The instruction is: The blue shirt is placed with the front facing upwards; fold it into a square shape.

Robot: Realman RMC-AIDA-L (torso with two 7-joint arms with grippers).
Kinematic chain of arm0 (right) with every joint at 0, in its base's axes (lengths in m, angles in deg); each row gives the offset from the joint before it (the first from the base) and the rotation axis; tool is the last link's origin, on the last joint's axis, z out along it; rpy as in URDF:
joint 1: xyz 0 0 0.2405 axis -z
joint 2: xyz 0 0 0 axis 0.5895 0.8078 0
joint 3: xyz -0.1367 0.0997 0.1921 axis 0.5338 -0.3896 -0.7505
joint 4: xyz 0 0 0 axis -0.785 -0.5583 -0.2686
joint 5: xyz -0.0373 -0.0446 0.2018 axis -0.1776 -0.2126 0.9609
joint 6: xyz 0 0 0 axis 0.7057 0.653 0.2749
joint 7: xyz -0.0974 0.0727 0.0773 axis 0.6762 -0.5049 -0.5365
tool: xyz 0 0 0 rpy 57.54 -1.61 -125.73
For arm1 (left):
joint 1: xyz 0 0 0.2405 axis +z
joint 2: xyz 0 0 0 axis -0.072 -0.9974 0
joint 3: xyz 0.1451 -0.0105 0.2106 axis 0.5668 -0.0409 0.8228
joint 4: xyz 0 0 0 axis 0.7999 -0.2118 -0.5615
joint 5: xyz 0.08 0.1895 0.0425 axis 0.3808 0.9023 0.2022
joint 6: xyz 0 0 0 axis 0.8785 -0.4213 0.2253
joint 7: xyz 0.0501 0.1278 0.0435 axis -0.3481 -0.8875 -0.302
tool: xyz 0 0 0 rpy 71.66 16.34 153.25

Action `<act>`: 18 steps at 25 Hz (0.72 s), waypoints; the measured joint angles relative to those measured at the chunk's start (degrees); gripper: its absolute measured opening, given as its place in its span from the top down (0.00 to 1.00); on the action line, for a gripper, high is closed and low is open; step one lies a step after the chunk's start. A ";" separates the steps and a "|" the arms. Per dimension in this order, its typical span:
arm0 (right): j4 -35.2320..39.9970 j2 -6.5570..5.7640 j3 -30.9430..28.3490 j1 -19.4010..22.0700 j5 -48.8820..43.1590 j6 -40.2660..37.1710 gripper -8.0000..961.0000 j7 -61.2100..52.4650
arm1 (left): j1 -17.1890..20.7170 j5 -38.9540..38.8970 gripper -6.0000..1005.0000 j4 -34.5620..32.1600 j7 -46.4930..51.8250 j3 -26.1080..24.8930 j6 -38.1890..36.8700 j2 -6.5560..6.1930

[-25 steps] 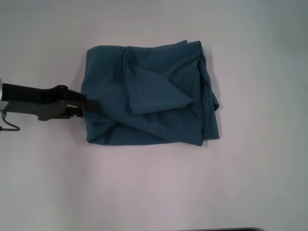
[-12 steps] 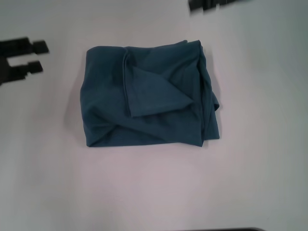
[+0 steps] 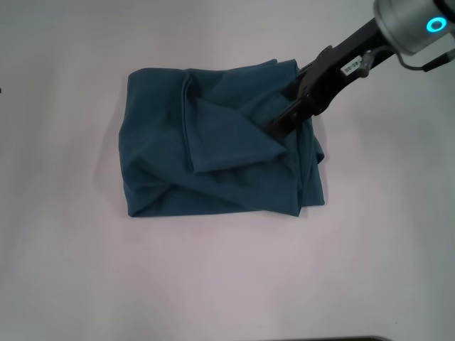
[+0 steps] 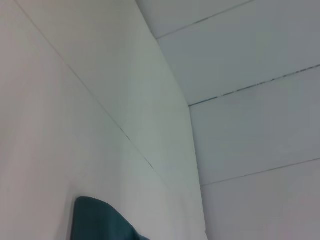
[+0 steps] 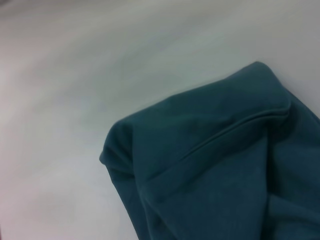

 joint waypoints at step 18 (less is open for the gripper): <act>-12.94 0.63 14.07 -4.34 8.82 14.04 0.09 -2.07 | -0.18 -1.45 0.33 -2.20 -1.55 -0.15 -0.09 -0.35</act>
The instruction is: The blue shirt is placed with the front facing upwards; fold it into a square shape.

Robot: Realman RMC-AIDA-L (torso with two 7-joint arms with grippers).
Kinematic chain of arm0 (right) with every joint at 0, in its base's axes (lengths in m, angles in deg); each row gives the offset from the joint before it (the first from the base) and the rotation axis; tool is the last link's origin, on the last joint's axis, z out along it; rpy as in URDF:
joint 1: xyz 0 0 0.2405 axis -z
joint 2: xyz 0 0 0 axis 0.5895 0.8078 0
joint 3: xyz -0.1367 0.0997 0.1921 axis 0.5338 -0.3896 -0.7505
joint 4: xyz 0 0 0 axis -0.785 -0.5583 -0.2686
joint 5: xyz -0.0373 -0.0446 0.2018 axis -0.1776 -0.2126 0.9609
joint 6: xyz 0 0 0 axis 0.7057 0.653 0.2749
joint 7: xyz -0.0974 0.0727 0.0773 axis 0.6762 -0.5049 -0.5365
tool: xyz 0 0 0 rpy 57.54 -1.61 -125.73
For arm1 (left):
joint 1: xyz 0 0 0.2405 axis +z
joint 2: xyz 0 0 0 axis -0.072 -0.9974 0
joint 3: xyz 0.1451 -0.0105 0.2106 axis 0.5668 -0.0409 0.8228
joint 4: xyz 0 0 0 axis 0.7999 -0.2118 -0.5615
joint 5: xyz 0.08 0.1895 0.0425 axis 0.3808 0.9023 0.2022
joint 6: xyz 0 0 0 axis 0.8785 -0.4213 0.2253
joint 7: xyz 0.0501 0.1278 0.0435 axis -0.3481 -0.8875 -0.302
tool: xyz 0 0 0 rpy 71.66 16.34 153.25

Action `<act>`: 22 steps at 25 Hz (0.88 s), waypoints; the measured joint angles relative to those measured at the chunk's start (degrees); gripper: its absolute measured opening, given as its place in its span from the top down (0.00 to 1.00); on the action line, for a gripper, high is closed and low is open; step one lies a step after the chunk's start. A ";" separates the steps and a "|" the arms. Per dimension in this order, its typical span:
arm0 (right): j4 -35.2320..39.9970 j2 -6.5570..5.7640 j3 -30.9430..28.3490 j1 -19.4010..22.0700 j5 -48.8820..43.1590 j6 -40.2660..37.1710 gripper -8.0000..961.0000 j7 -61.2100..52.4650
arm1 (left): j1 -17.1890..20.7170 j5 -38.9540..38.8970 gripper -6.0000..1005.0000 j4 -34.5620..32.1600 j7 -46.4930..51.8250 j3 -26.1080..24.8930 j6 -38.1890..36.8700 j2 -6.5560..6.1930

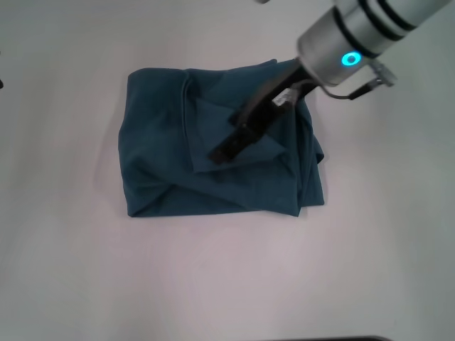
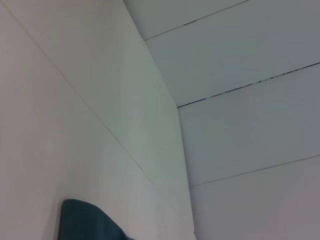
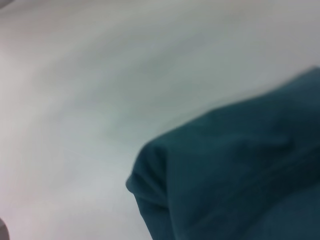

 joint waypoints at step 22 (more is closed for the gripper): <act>-0.29 0.01 16.50 -0.88 5.96 9.46 0.17 -0.73 | -0.22 -0.14 0.33 -5.03 -2.03 0.00 0.55 -1.08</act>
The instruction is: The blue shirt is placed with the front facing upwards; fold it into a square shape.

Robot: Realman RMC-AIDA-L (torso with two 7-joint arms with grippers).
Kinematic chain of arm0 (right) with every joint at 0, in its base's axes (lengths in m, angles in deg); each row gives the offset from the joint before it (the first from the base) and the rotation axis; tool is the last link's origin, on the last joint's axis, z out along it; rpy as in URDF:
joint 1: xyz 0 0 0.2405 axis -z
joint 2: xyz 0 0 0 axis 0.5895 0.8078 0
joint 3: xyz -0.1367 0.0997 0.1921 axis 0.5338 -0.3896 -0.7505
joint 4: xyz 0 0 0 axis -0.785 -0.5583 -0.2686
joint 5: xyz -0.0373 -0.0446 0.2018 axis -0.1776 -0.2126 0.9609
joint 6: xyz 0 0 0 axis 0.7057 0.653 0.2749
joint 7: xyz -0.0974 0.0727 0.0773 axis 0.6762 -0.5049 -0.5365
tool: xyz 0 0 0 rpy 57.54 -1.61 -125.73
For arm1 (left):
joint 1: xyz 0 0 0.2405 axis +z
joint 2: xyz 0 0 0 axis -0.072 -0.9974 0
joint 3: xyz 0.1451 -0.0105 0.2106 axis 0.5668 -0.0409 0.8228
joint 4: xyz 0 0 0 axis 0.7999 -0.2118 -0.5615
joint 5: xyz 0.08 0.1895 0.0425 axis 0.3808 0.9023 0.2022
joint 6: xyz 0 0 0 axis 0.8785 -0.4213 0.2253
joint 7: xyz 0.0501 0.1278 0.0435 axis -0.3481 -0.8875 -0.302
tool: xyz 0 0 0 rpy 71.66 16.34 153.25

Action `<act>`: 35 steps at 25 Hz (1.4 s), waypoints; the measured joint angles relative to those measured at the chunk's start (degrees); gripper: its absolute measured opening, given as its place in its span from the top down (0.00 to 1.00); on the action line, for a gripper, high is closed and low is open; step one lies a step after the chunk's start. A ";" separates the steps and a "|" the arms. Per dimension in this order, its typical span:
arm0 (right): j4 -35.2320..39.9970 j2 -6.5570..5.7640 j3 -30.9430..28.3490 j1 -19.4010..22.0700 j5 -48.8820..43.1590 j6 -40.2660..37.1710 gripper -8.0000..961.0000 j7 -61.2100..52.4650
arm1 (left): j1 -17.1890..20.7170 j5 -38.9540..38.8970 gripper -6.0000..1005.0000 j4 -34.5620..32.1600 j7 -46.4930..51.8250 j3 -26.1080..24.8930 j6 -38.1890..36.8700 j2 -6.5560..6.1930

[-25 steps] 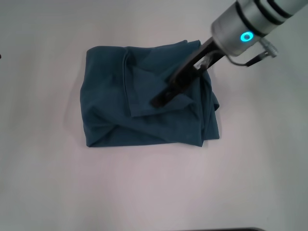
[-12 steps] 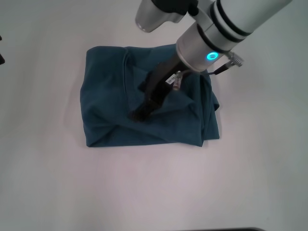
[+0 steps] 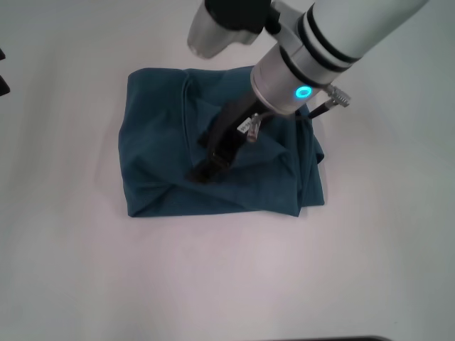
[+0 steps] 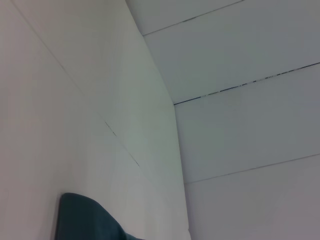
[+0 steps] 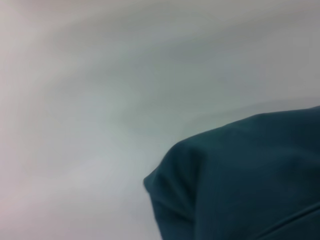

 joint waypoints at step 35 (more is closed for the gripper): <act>8.84 -0.50 -5.44 2.37 -5.91 -4.02 0.99 -5.86 | 0.16 0.00 0.32 -1.30 -0.26 0.00 0.11 -0.03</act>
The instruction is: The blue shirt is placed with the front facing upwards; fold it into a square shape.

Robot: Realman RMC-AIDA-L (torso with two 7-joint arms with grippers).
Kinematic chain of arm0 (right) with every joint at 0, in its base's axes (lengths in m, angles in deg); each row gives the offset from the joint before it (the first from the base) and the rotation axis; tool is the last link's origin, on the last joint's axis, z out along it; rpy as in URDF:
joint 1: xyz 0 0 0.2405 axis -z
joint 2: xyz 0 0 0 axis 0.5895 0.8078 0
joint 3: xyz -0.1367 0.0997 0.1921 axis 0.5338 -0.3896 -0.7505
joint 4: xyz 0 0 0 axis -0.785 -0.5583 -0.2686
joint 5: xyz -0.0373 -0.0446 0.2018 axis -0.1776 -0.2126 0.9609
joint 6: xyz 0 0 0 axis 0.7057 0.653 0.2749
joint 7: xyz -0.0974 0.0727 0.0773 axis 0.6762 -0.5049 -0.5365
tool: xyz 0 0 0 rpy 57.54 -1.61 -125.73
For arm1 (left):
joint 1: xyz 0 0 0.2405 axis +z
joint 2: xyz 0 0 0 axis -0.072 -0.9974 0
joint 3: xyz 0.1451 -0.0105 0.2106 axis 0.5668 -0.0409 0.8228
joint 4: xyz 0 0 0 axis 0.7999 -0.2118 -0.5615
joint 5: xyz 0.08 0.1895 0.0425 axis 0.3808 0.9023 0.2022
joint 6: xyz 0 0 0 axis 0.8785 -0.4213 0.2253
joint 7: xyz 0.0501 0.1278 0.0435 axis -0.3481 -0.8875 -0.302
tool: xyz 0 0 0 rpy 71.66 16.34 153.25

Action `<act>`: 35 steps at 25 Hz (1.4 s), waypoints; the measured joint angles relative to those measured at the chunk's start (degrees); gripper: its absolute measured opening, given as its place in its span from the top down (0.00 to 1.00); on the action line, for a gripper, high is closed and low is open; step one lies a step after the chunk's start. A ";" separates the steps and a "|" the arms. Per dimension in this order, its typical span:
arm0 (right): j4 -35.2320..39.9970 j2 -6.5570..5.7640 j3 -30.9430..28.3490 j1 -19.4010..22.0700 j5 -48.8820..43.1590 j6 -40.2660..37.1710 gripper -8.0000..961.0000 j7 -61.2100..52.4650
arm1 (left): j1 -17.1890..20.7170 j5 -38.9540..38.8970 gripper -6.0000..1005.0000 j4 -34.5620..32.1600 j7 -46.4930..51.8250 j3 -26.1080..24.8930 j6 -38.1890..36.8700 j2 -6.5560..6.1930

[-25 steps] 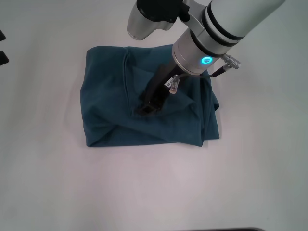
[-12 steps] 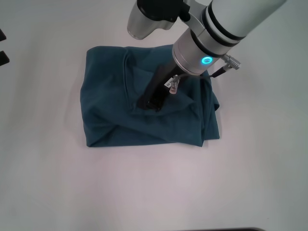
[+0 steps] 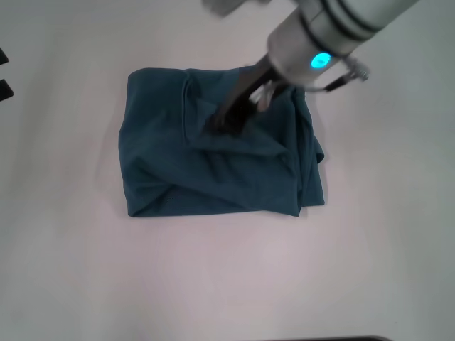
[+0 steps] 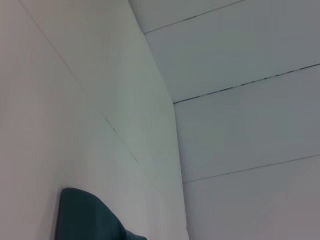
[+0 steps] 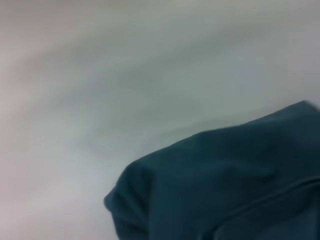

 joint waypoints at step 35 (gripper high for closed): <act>2.31 0.15 -14.37 1.85 -17.64 5.42 0.99 -10.52 | 0.14 -0.10 0.32 -0.88 -0.41 0.00 0.03 0.09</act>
